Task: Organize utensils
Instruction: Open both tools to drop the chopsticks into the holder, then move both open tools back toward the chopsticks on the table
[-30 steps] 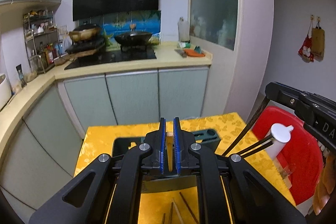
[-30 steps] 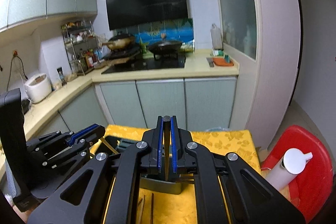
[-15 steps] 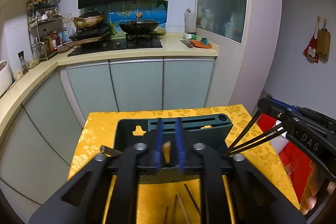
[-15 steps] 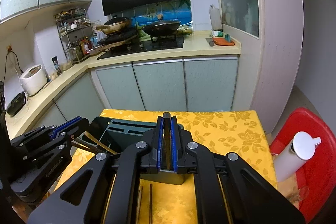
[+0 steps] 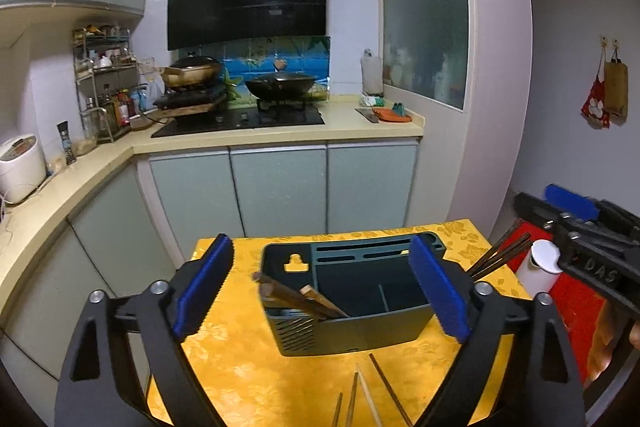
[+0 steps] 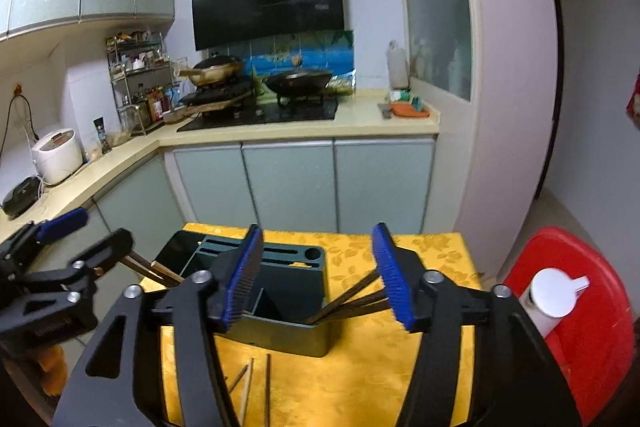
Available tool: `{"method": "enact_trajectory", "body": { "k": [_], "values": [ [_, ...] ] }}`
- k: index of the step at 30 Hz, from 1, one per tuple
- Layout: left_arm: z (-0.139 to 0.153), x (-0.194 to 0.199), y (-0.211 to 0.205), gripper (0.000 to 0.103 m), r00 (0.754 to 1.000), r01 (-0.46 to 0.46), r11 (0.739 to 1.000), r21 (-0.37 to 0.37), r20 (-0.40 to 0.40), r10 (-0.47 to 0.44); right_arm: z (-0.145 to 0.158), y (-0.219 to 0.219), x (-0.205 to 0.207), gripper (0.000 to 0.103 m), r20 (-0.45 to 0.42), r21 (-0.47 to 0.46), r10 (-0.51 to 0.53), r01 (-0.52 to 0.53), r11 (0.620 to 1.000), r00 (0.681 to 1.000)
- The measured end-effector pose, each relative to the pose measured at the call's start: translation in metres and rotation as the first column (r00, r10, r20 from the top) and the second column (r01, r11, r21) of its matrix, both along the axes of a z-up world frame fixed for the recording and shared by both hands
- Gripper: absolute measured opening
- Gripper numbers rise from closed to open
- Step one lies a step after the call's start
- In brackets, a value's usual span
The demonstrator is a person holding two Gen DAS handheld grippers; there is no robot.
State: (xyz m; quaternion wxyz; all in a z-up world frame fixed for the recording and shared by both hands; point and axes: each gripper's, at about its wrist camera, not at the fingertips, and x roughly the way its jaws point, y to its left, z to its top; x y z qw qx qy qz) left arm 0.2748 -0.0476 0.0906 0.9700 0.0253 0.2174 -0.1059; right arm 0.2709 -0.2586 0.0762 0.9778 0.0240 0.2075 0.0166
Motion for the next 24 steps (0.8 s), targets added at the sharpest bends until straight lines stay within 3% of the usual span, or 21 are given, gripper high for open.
{"method": "enact_trajectory", "body": {
  "k": [9, 18, 24],
  "values": [
    [-0.02, -0.034, 0.028, 0.093, 1.0, -0.02, 1.0, 0.004, 0.003, 0.02, -0.006, -0.004, -0.049, 0.064, 0.09, -0.066, 0.012, -0.006, 0.998, 0.996],
    [-0.059, -0.067, 0.043, 0.093, 0.999, -0.046, 0.998, 0.045, -0.004, 0.046, -0.038, -0.003, -0.095, 0.064, 0.123, -0.097, 0.005, 0.008, 0.995, 0.992],
    [-0.075, -0.089, 0.05, 0.093, 0.998, -0.061, 0.998, 0.034, 0.003, 0.061, -0.062, 0.004, -0.12, 0.065, 0.145, -0.095, 0.0, 0.014, 0.995, 0.989]
  ]
}}
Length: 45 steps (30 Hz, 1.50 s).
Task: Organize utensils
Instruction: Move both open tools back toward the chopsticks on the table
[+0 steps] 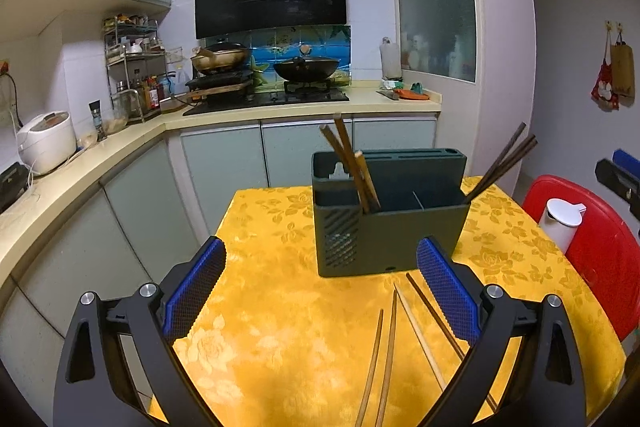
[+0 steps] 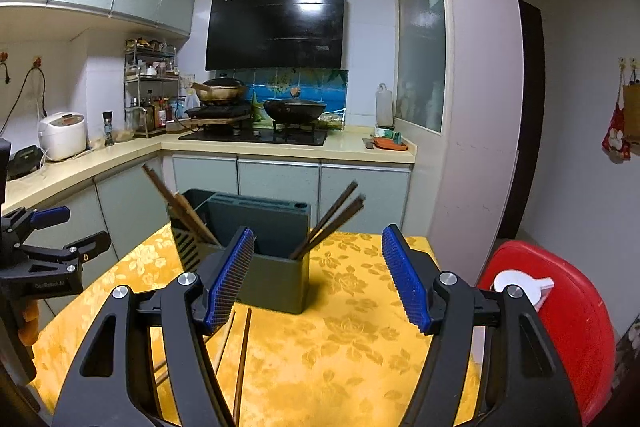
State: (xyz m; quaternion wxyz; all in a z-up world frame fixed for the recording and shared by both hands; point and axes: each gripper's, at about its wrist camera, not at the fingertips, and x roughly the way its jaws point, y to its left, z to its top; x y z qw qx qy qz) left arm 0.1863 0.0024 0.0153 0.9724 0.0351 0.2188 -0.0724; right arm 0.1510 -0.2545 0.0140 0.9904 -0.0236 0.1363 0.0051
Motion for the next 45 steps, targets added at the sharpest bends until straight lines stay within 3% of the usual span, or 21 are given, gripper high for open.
{"method": "enact_trajectory", "body": {
  "k": [6, 14, 22, 27, 33, 38, 45],
  "values": [
    [-0.017, -0.022, 0.008, 0.093, 1.0, -0.006, 1.0, 0.005, 0.008, 0.006, -0.033, 0.015, -0.024, 0.065, -0.01, -0.031, 0.022, -0.022, 0.999, 1.0],
    [-0.049, -0.041, 0.03, 0.093, 0.999, -0.048, 0.999, 0.018, -0.014, 0.048, -0.076, 0.019, -0.041, 0.065, -0.099, -0.043, 0.055, -0.059, 0.997, 0.994],
    [-0.082, -0.049, 0.058, 0.093, 0.993, -0.099, 0.995, 0.019, -0.059, 0.099, -0.094, 0.019, -0.051, 0.065, -0.113, -0.032, 0.035, -0.039, 0.999, 0.993],
    [-0.1, -0.063, 0.055, 0.093, 0.995, -0.063, 0.996, 0.055, -0.076, 0.067, -0.109, 0.02, -0.05, 0.065, -0.145, -0.033, 0.035, -0.04, 0.999, 0.989],
    [-0.123, -0.085, 0.043, 0.091, 0.99, 0.051, 0.992, 0.113, -0.133, -0.036, -0.119, 0.021, -0.048, 0.065, -0.175, -0.034, 0.04, -0.047, 0.998, 0.984],
    [-0.133, -0.098, 0.029, 0.072, 0.972, 0.17, 0.977, 0.131, -0.183, -0.145, -0.124, 0.023, -0.048, 0.065, -0.19, -0.035, 0.043, -0.05, 0.998, 0.981],
    [-0.154, -0.103, 0.022, 0.032, 0.942, 0.244, 0.957, 0.158, -0.273, -0.195, -0.132, 0.023, -0.046, 0.065, -0.22, -0.042, 0.044, -0.054, 0.998, 0.974]
  ]
}}
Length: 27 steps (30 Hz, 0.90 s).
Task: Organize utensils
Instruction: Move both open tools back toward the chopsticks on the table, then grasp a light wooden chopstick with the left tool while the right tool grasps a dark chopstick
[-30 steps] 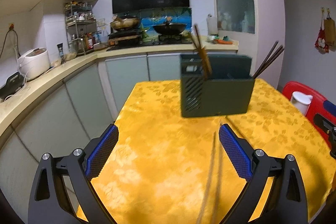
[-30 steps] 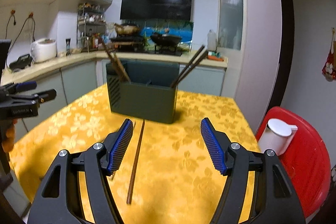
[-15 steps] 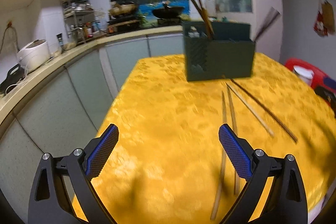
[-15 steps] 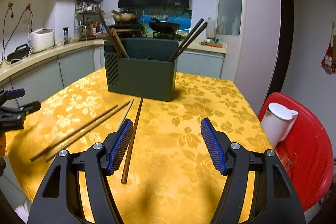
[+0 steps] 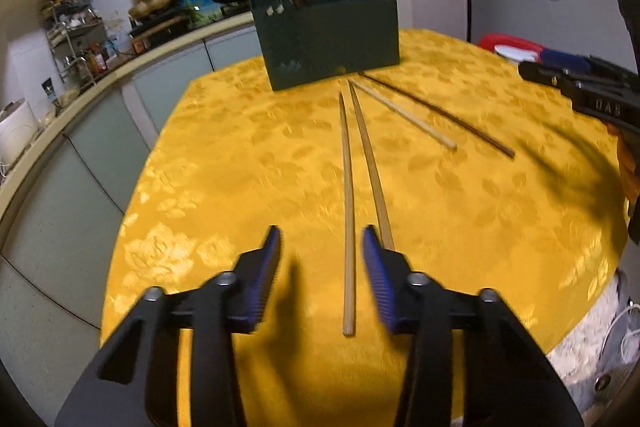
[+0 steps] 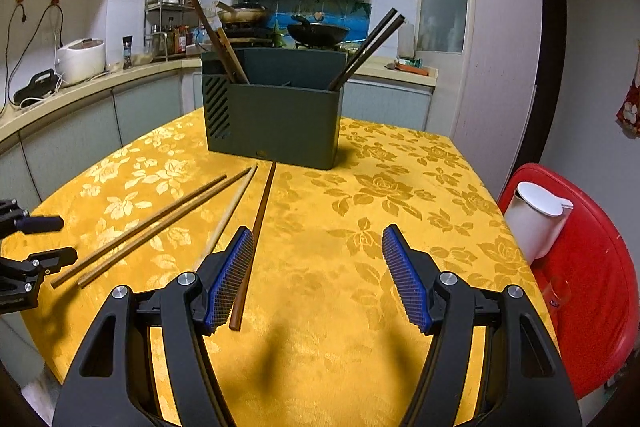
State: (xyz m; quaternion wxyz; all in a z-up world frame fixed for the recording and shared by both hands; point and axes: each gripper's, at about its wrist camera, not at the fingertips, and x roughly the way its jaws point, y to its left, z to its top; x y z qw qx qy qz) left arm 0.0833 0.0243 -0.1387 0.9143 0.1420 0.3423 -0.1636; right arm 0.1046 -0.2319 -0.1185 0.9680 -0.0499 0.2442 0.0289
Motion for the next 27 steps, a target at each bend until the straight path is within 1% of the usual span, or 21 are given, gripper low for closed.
{"method": "enact_trajectory", "body": {
  "k": [1, 3, 8, 9, 10, 11, 15, 18, 19, 21, 24, 27],
  "values": [
    [-0.002, 0.0, 0.001, 0.027, 1.0, 0.005, 1.0, -0.003, -0.017, -0.005, -0.001, 0.0, 0.0, 0.065, -0.005, 0.0, 0.0, 0.0, 1.0, 1.0],
    [-0.007, 0.0, 0.0, 0.02, 0.998, 0.019, 1.0, -0.009, -0.053, -0.02, -0.002, 0.0, 0.0, 0.065, -0.015, 0.0, 0.004, -0.004, 1.0, 1.0],
    [-0.009, -0.003, -0.003, 0.011, 0.998, 0.034, 0.999, -0.007, -0.052, -0.035, -0.013, 0.01, 0.001, 0.065, -0.063, -0.001, 0.053, -0.053, 0.999, 0.997],
    [-0.009, -0.002, -0.003, 0.008, 0.998, 0.03, 1.0, -0.004, -0.05, -0.03, -0.016, 0.013, 0.002, 0.065, -0.075, 0.0, 0.063, -0.064, 0.998, 0.995],
    [-0.009, 0.0, -0.002, 0.007, 0.999, 0.016, 1.0, 0.003, -0.047, -0.016, -0.021, 0.016, 0.003, 0.063, -0.094, -0.001, 0.078, -0.078, 0.997, 0.993],
    [-0.009, 0.002, 0.0, 0.007, 0.999, 0.005, 1.0, 0.001, -0.048, -0.005, -0.024, 0.02, 0.004, 0.059, -0.111, -0.003, 0.091, -0.092, 0.996, 0.99],
    [-0.008, 0.009, 0.008, 0.006, 0.997, -0.031, 0.999, -0.035, -0.072, 0.029, -0.039, 0.029, 0.011, 0.053, -0.196, 0.01, 0.132, -0.132, 0.991, 0.972],
    [-0.007, 0.011, 0.01, 0.006, 0.995, -0.037, 0.997, -0.068, -0.09, 0.031, -0.044, 0.031, 0.016, 0.047, -0.243, 0.032, 0.131, -0.127, 0.991, 0.961],
    [-0.007, 0.012, 0.009, 0.006, 0.995, -0.037, 0.997, -0.069, -0.091, 0.031, -0.046, 0.031, 0.018, 0.043, -0.258, 0.038, 0.131, -0.125, 0.991, 0.957],
    [-0.008, 0.011, 0.007, 0.006, 0.996, -0.037, 0.997, -0.065, -0.086, 0.032, -0.047, 0.032, 0.02, 0.041, -0.271, 0.062, 0.136, -0.124, 0.99, 0.953],
    [-0.008, 0.011, 0.006, 0.006, 0.996, -0.039, 0.997, -0.061, -0.081, 0.034, -0.047, 0.034, 0.019, 0.039, -0.272, 0.058, 0.14, -0.129, 0.99, 0.952],
    [-0.008, 0.011, 0.006, 0.006, 0.996, -0.04, 0.997, -0.062, -0.08, 0.035, -0.046, 0.037, 0.021, 0.03, -0.271, 0.057, 0.152, -0.141, 0.988, 0.95]
  ]
}}
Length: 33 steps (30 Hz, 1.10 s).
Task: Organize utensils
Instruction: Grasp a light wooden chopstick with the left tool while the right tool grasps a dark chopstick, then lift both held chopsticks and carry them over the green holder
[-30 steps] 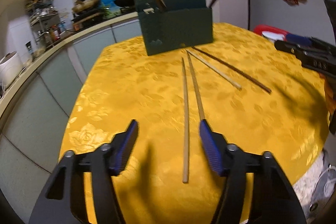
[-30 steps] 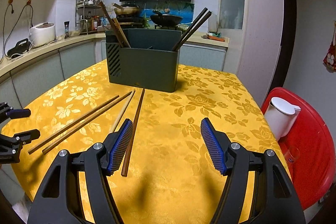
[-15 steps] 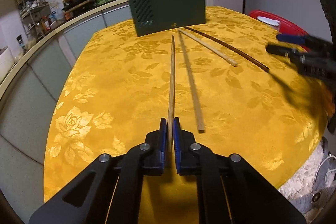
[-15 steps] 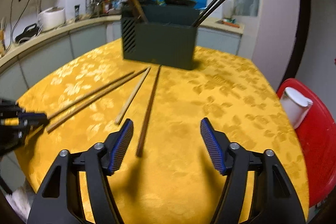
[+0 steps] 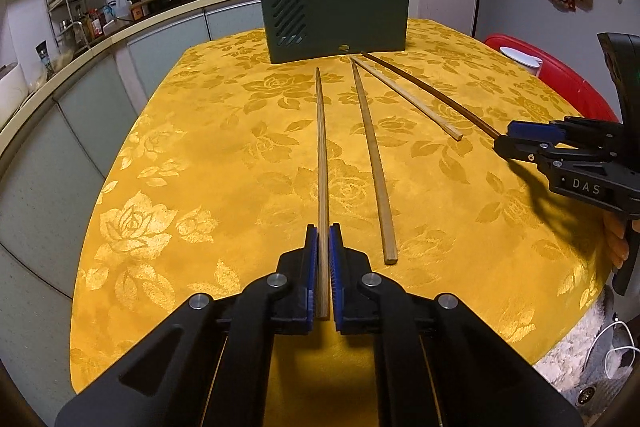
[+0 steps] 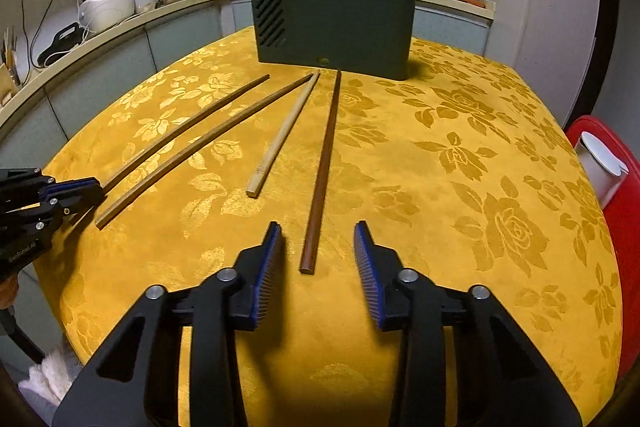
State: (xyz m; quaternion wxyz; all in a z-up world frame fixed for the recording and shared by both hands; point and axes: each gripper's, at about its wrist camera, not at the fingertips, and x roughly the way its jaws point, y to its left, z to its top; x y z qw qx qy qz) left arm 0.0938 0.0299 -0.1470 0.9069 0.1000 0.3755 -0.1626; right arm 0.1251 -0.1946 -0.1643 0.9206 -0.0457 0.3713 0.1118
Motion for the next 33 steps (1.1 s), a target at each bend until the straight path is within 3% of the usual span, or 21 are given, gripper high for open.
{"method": "enact_trajectory", "body": {
  "k": [8, 14, 18, 25, 33],
  "values": [
    [0.0, -0.002, -0.006, 0.006, 1.0, 0.001, 0.999, 0.032, 0.021, -0.001, 0.001, 0.003, 0.002, 0.009, -0.005, 0.009, -0.001, 0.001, 1.0, 1.0],
    [-0.001, -0.005, -0.01, 0.006, 0.999, -0.005, 0.998, 0.066, 0.037, 0.003, 0.005, -0.009, 0.004, 0.007, -0.038, 0.037, -0.024, 0.026, 0.999, 0.999],
    [0.006, -0.005, -0.007, 0.006, 0.999, -0.014, 0.999, 0.053, 0.044, 0.011, 0.023, -0.027, 0.0, 0.007, -0.002, 0.056, -0.057, 0.057, 0.997, 0.998],
    [0.048, -0.01, -0.004, 0.006, 0.989, -0.028, 1.0, -0.008, 0.146, 0.029, 0.065, -0.052, -0.014, 0.007, 0.109, 0.088, -0.096, 0.086, 0.992, 0.989],
    [0.099, -0.005, -0.014, 0.006, 0.972, 0.012, 1.0, -0.023, 0.237, -0.006, 0.109, -0.066, -0.022, 0.007, 0.223, 0.126, -0.118, 0.091, 0.988, 0.968]
  ]
}}
